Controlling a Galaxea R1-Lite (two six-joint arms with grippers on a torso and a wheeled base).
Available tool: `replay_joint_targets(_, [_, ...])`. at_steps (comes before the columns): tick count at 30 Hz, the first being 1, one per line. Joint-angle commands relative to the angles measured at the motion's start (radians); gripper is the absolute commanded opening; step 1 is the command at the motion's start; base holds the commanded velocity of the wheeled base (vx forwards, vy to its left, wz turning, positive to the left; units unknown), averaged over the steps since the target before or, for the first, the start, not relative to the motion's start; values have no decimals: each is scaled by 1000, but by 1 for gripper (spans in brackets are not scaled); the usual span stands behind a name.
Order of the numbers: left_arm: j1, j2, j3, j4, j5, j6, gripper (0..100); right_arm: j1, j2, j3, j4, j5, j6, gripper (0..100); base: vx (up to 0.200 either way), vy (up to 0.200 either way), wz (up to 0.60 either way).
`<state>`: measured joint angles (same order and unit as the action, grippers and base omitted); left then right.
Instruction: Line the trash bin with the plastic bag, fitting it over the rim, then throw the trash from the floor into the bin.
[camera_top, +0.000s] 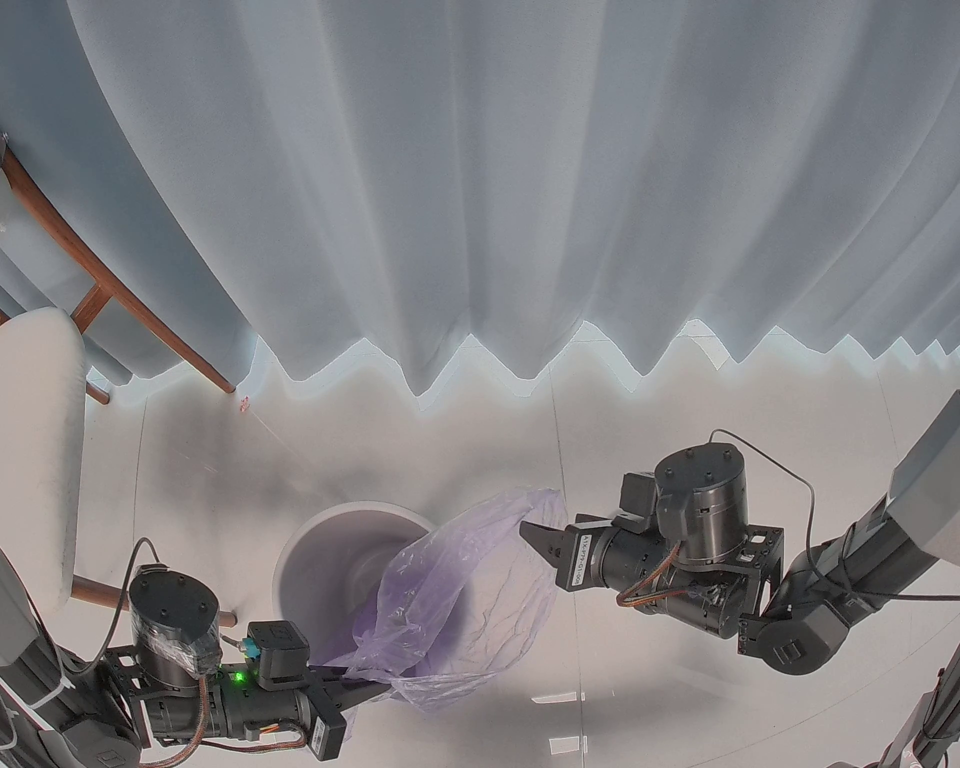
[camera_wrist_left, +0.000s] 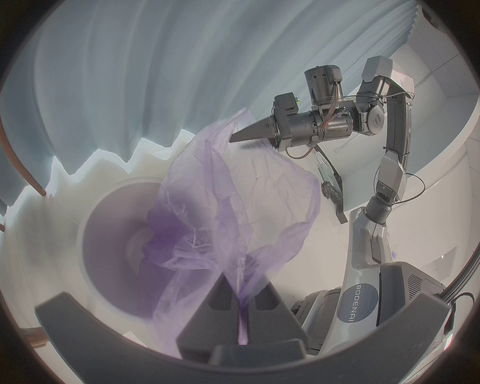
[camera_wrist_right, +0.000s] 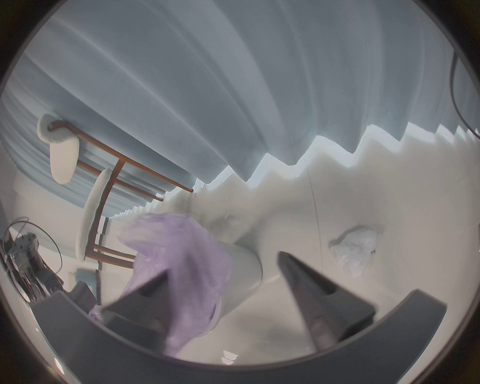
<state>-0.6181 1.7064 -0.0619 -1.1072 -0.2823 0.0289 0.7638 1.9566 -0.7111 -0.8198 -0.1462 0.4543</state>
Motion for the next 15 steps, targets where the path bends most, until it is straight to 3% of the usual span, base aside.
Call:
replay_joint_targets(1, [3,7,-1,-22,-1,-3,0,20,-16,27,-10,0,61,0,0,0,0])
replay_joint_targets(8, [3,13,-3,-42,-5,-12,0,78,-136,101,-21,0,216,0,0,0,0])
replay_joint_targets(15, [6,13,-9,-42,-5,-15,0,84,-225,139,-22,4,261,0,0,0,0])
